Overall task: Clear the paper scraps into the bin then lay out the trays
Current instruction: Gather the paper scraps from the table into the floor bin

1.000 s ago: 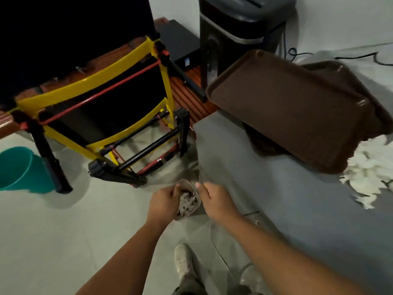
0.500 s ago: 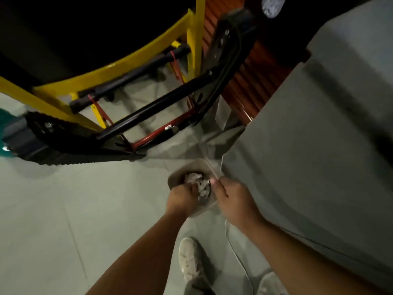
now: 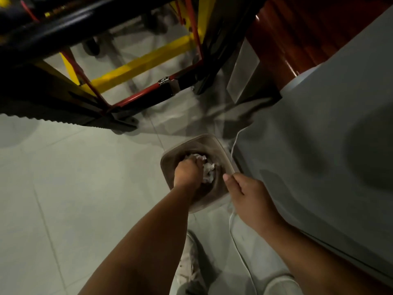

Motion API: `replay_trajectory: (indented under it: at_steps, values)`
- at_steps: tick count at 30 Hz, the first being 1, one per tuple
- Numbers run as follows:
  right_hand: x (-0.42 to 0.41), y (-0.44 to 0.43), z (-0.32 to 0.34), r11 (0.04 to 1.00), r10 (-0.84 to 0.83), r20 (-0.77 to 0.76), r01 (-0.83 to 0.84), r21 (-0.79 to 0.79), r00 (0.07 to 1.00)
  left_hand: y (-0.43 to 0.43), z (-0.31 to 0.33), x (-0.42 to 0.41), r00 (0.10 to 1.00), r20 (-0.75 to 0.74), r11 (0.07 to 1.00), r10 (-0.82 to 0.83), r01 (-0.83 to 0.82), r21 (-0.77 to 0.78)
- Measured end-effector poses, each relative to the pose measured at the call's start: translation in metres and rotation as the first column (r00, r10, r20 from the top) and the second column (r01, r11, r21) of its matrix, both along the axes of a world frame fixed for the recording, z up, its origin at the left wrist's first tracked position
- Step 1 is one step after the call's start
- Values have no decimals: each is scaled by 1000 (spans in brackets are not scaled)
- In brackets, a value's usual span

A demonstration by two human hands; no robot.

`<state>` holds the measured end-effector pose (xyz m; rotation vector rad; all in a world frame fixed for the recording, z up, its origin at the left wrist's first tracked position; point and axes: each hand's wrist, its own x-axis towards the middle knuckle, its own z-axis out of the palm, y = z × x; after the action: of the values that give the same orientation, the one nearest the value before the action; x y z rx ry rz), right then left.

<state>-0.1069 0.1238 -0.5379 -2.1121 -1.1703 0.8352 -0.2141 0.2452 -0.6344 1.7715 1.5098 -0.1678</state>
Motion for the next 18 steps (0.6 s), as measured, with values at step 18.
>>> replay_trajectory:
  at_steps: [18]
  values:
    - [-28,50,-55,998,19,58,-16,-59,998,-29,37,-61,930,343,957,134,-211,198]
